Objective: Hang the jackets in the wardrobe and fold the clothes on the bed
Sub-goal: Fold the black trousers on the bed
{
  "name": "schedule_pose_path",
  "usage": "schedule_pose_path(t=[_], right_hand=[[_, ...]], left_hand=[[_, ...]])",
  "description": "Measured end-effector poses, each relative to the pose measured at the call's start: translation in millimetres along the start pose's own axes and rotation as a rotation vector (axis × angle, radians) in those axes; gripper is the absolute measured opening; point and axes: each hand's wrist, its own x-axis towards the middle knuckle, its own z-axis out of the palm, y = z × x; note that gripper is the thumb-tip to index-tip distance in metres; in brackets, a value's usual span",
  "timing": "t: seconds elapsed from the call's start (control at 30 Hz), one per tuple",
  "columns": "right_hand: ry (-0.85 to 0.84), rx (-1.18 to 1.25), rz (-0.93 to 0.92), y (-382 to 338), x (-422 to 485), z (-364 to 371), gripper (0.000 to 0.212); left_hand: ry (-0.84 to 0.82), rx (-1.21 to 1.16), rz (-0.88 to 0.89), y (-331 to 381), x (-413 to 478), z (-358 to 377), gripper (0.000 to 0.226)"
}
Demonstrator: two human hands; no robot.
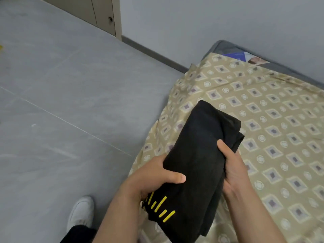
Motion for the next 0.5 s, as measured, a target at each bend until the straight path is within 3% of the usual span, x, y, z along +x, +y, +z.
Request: schedule_pose_path(t=[0.2, 0.37, 0.5], right_hand=[[0.019, -0.087, 0.058, -25.0, -5.9, 44.4, 0.041], [-0.169, -0.334, 0.288, -52.8, -33.3, 132.2, 0.052], [-0.318, -0.329, 0.371, -59.0, -74.9, 242.9, 0.043]], left_hand=[[-0.014, -0.051, -0.059, 30.6, -17.5, -27.5, 0.062], [0.048, -0.100, -0.045, 66.2, -96.4, -82.3, 0.067], [0.117, -0.124, 0.017, 125.1, -184.0, -145.6, 0.066]])
